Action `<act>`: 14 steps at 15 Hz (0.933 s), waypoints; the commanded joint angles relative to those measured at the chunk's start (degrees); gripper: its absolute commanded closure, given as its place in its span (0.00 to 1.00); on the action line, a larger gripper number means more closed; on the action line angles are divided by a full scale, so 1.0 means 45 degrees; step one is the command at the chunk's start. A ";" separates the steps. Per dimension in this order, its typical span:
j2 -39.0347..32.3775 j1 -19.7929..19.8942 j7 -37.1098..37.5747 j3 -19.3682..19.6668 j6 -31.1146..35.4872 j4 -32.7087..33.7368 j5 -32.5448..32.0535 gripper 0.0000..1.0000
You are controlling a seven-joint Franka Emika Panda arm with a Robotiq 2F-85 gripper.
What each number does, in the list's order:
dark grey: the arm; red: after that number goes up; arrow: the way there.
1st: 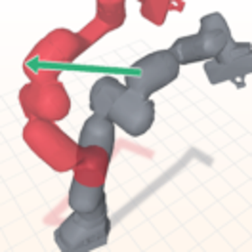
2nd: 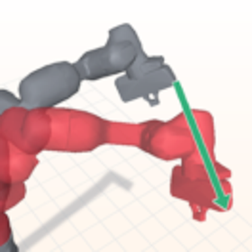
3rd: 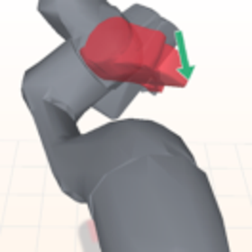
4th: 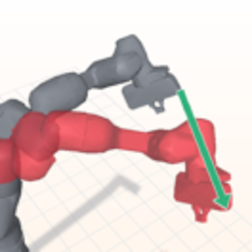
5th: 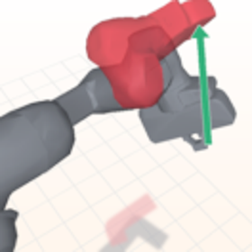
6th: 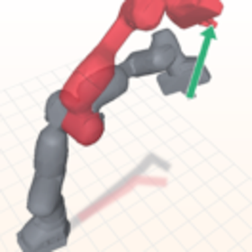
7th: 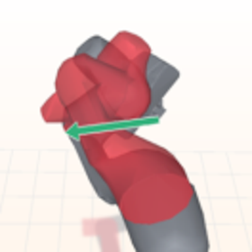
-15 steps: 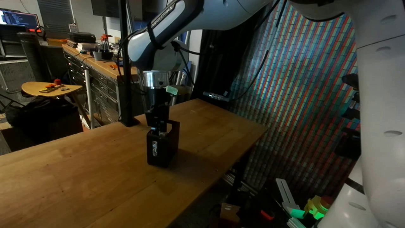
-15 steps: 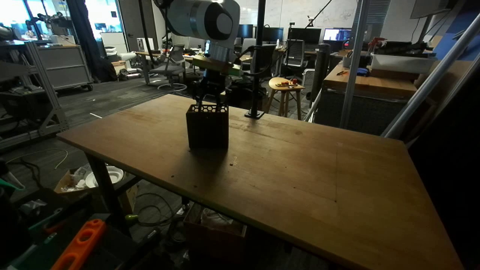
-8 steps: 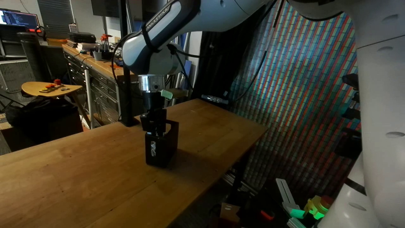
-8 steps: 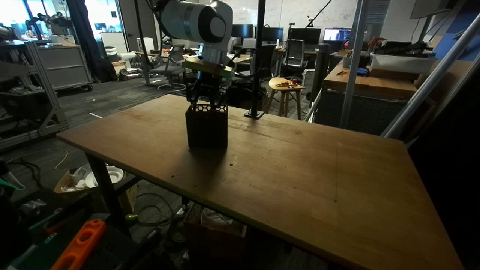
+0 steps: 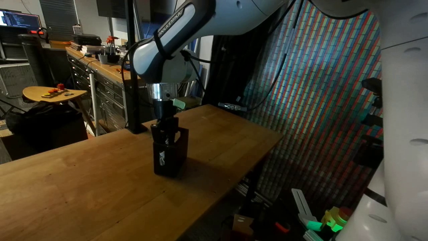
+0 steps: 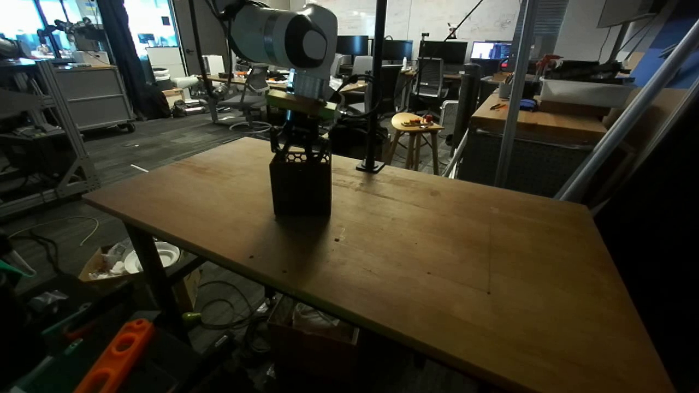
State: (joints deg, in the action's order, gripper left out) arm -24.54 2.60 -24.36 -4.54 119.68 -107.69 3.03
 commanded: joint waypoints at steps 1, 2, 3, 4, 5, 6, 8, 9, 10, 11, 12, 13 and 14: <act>0.0353 0.0224 -0.0089 -0.0020 0.0830 -0.1016 0.0308 0.40; 0.0416 0.0280 -0.0123 -0.0031 0.0937 -0.1132 0.0439 0.40; 0.0470 0.0333 -0.0169 -0.0052 0.1013 -0.1270 0.0600 0.41; 0.0492 0.0371 -0.0188 -0.0052 0.1168 -0.1414 0.0760 0.41; 0.0530 0.0418 -0.0234 -0.0056 0.1248 -0.1551 0.0927 0.42; 0.0587 0.0474 -0.0305 -0.0064 0.1367 -0.1689 0.1101 0.45; 0.0702 0.0566 -0.0436 -0.0066 0.1496 -0.1925 0.1454 0.69; 0.0758 0.0608 -0.0497 -0.0058 0.1575 -0.2009 0.1597 0.70; 0.0808 0.0641 -0.0532 -0.0042 0.1620 -0.2101 0.1634 0.77; 0.0806 0.0679 -0.0538 -0.0032 0.1666 -0.2206 0.1624 0.85; 0.0793 0.0711 -0.0549 -0.0036 0.1791 -0.2335 0.1618 0.91; 0.0802 0.0731 -0.0552 -0.0043 0.1815 -0.2404 0.1615 0.92; 0.0807 0.0750 -0.0549 -0.0045 0.1850 -0.2466 0.1608 0.95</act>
State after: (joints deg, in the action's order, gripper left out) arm -21.89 5.31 -25.32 -4.55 126.03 -116.17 9.15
